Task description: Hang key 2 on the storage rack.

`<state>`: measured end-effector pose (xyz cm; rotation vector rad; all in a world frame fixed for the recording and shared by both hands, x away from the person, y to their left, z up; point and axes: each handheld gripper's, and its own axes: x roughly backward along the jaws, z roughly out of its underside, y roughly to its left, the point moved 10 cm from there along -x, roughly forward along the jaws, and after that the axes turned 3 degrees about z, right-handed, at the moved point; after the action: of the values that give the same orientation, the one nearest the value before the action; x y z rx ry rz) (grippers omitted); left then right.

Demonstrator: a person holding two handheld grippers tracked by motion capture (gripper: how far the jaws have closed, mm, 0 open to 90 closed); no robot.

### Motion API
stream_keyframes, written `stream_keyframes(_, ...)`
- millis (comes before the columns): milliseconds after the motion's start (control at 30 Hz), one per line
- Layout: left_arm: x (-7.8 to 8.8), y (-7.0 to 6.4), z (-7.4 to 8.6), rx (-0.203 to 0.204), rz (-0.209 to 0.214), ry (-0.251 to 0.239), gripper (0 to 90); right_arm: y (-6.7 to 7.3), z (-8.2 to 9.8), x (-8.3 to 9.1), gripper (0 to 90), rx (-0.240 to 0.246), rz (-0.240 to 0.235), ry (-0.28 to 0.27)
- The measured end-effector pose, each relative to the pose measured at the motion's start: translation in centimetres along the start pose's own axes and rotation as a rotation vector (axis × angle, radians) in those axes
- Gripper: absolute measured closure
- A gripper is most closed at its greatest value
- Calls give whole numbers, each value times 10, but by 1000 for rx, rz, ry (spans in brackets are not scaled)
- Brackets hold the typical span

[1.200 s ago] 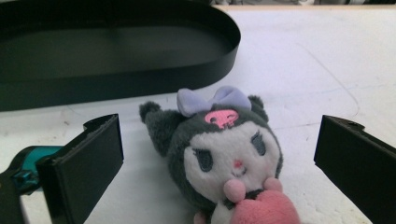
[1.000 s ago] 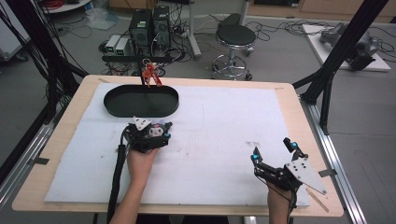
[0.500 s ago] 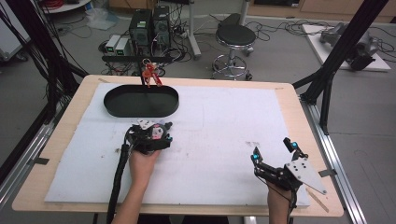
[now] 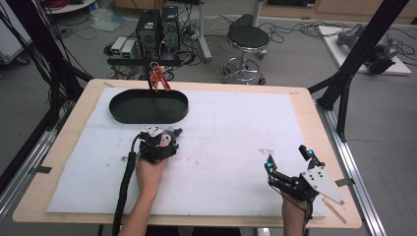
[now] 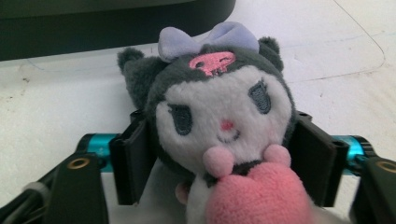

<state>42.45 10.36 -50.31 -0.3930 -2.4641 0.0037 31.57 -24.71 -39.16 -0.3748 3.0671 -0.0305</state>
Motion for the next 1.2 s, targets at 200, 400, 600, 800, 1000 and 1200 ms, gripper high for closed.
stream_keyframes(200,2,-2,0,-35,16,-5,409,0,-1,0,8,5,0,-5)
stream_keyframes(400,9,-5,-6,-40,40,-42,418,-2,0,0,8,3,5,-4)
stream_keyframes(600,23,-5,-17,-37,80,-106,418,-2,0,1,8,-1,5,-4)
stream_keyframes(800,42,-1,-30,-63,75,-192,420,-1,-1,0,8,-1,3,-4)
stream_keyframes(1000,53,4,-36,-73,66,-228,422,0,0,0,8,4,0,-2)
stream_keyframes(1200,67,14,-45,-72,55,-274,424,0,1,-1,8,4,-1,3)
